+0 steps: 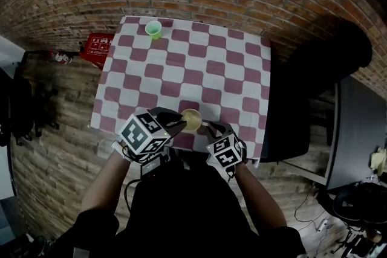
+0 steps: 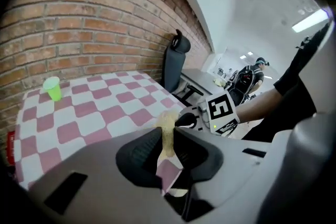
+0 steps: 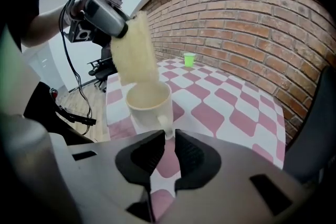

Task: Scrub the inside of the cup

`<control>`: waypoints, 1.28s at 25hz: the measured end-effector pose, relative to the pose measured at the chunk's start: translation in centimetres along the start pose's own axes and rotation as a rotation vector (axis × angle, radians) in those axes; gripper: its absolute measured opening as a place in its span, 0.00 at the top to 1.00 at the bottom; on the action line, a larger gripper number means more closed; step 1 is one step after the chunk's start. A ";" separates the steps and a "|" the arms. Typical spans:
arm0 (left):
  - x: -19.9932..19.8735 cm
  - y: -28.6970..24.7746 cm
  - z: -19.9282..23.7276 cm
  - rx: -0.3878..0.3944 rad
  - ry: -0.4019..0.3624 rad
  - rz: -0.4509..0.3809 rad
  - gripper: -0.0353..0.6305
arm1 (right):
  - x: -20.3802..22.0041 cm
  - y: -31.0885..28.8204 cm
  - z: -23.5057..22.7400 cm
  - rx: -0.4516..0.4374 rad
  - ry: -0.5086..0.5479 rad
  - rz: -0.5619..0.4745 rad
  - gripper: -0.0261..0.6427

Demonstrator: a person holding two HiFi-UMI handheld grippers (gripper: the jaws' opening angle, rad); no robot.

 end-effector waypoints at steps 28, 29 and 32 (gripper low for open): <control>-2.0 12.0 -7.0 -0.306 -0.170 -0.912 0.84 | -11.7 22.0 -3.0 0.389 -0.202 -0.651 0.85; -2.0 12.0 -7.2 -0.298 -0.158 -0.918 0.84 | -12.1 22.6 -2.8 0.389 -0.197 -0.664 0.85; -2.0 12.3 -7.5 -0.276 -0.131 -0.925 0.84 | -13.0 23.9 -2.5 0.398 -0.181 -0.700 0.85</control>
Point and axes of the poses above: the fingertips, and each gripper's own axes: y backward along the fingers, z to its left, x out of its underside, the point moved 7 cm from there along y, backward along the fingers, and after that the axes turned 14 degrees about y, right-handed, at the moved point
